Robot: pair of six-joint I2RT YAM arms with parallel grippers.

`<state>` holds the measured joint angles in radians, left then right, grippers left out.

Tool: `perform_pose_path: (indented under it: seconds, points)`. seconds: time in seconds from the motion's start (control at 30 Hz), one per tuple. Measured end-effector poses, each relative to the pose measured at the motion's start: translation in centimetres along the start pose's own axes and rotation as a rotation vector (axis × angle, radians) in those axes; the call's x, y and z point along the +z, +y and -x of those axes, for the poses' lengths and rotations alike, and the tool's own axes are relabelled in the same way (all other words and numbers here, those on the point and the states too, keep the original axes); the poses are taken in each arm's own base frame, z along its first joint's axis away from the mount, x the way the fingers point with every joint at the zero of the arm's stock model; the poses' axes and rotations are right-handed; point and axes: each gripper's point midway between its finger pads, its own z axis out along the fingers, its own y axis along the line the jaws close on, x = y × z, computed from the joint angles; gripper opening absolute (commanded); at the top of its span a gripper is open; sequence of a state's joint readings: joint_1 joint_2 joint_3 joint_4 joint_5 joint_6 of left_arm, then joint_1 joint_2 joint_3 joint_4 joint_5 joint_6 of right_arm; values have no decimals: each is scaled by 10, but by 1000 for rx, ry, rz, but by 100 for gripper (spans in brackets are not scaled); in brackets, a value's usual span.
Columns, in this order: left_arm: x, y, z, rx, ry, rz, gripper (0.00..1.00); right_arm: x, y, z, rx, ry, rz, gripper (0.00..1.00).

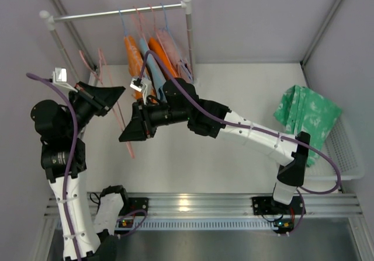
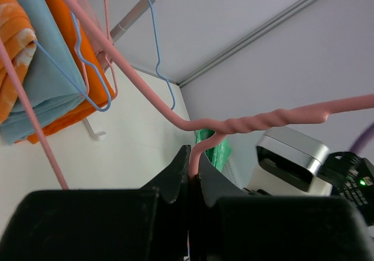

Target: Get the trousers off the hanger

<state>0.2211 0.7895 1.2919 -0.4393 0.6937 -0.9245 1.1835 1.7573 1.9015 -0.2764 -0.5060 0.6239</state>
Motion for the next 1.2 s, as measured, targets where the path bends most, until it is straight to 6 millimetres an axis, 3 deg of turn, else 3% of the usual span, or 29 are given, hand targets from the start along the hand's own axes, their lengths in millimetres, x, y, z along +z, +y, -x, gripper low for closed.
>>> perform_pose_path:
  seconds: [0.1, 0.2, 0.4, 0.63, 0.73, 0.9, 1.2]
  points:
    - [0, -4, -2, 3, 7, -25, 0, 1, -6, -1, 49, -1, -15, 1]
    - [-3, -12, -1, 33, -4, -61, 0, 0, -9, 1, 92, -5, -22, 0]
    - [-3, -10, -2, 30, -8, -62, 0, -1, -4, 3, 114, -5, 2, 0]
    - [-10, -1, -13, 23, 5, -31, 19, 0, -12, 4, 127, -8, -30, 0]
    - [-17, 4, -24, 14, 29, -6, 32, -2, -22, 13, 105, -46, -86, 0]
    - [-24, 15, -39, 8, 63, 36, 43, -9, -42, 29, 60, -109, -216, 0]
    - [-27, 25, -50, -14, 97, 70, 45, -24, -81, 42, -25, -177, -451, 0]
